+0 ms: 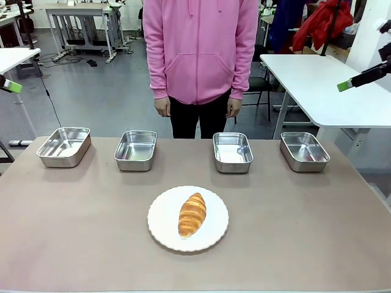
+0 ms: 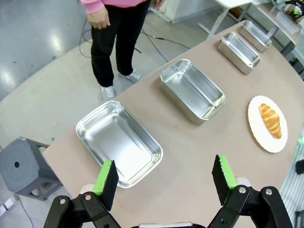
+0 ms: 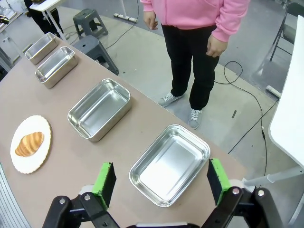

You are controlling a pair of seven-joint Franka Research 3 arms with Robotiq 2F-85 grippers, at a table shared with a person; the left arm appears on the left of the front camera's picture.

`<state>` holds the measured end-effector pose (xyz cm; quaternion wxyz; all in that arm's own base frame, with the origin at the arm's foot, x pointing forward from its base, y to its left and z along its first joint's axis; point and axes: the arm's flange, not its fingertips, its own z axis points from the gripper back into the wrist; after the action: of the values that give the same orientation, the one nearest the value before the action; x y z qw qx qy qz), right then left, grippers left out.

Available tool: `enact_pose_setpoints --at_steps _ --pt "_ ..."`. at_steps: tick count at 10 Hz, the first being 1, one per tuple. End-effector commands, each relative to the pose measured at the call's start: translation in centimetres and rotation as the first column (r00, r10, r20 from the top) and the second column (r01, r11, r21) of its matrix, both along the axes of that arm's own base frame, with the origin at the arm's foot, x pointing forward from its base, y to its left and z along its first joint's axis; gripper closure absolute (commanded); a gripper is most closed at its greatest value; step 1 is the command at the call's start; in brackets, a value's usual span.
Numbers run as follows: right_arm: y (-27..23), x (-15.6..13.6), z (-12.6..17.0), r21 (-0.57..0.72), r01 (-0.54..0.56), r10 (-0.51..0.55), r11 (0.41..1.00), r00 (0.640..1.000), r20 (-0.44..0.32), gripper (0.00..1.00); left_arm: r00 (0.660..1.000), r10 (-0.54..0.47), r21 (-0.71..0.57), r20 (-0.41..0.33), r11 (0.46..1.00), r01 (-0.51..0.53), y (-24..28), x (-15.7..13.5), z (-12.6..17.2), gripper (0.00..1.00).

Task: Place the bread in the container.
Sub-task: Place the Butter Roll into the Airtight Container indicated by the human.

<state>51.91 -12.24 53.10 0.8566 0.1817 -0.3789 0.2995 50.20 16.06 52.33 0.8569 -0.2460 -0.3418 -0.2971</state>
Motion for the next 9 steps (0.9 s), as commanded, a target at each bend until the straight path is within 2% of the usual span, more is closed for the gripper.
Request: enact_pose_setpoints --at_steps 1,9 --pt "0.02 0.08 0.18 0.000 0.000 0.000 1.000 1.000 0.004 0.00 1.000 0.005 -0.001 0.001 1.000 -0.005 0.01 0.09 0.32 0.00" --pt "0.02 0.08 0.18 0.000 0.000 0.000 1.000 1.000 0.004 0.00 1.000 0.005 -0.001 0.001 1.000 -0.005 0.01 0.09 0.32 0.00"
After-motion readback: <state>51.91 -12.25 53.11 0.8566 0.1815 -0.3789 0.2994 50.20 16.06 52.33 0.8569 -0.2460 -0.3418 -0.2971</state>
